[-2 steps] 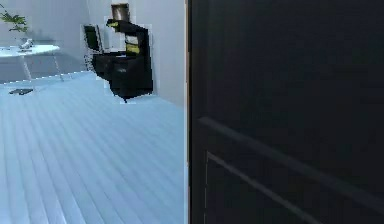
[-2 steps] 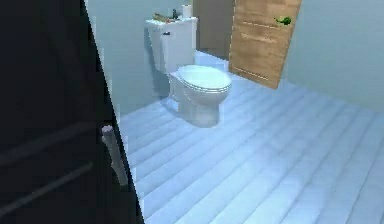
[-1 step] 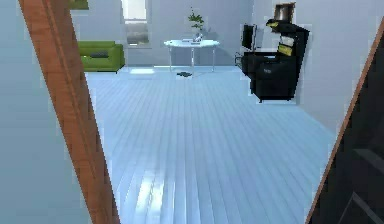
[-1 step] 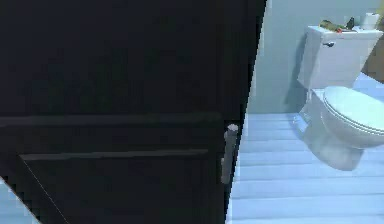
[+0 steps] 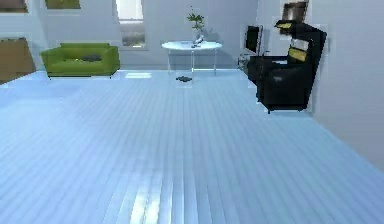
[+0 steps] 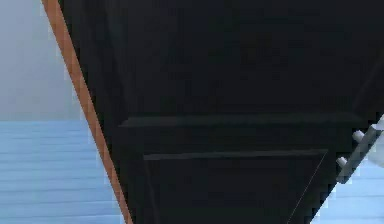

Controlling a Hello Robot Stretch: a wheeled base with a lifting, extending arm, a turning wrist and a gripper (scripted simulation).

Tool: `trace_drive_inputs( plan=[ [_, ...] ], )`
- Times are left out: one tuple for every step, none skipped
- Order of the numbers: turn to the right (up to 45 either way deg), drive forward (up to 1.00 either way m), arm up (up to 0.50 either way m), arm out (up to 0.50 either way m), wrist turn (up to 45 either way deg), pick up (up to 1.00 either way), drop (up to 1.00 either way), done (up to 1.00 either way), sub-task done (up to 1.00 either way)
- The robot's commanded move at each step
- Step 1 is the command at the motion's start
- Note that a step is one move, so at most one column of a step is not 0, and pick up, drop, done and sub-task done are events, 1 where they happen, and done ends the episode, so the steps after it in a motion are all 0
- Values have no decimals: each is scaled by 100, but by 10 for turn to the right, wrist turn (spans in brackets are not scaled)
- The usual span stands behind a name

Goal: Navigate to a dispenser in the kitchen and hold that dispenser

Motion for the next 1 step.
trace_drive_inputs(
  plan=[
    [0,40,0,0,0,0,0,0,0]
  ],
)
